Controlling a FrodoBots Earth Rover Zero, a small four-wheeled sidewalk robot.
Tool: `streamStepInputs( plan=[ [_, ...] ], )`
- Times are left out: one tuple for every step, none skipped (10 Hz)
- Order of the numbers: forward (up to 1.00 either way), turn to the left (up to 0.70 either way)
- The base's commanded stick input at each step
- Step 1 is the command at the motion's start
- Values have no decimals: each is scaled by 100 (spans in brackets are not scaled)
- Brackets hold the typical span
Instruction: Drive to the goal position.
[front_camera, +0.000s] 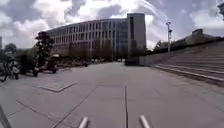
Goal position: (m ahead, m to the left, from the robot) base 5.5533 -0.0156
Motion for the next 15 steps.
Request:
streamStepInputs(
  plan=[
    [70, 0],
    [70, 0],
    [70, 0],
    [70, 0],
    [70, 0],
    [70, 0],
    [70, 0],
    [70, 0],
    [70, 0],
    [70, 0],
    [70, 0],
    [70, 0],
    [70, 0],
    [70, 0],
    [70, 0]
  ],
)
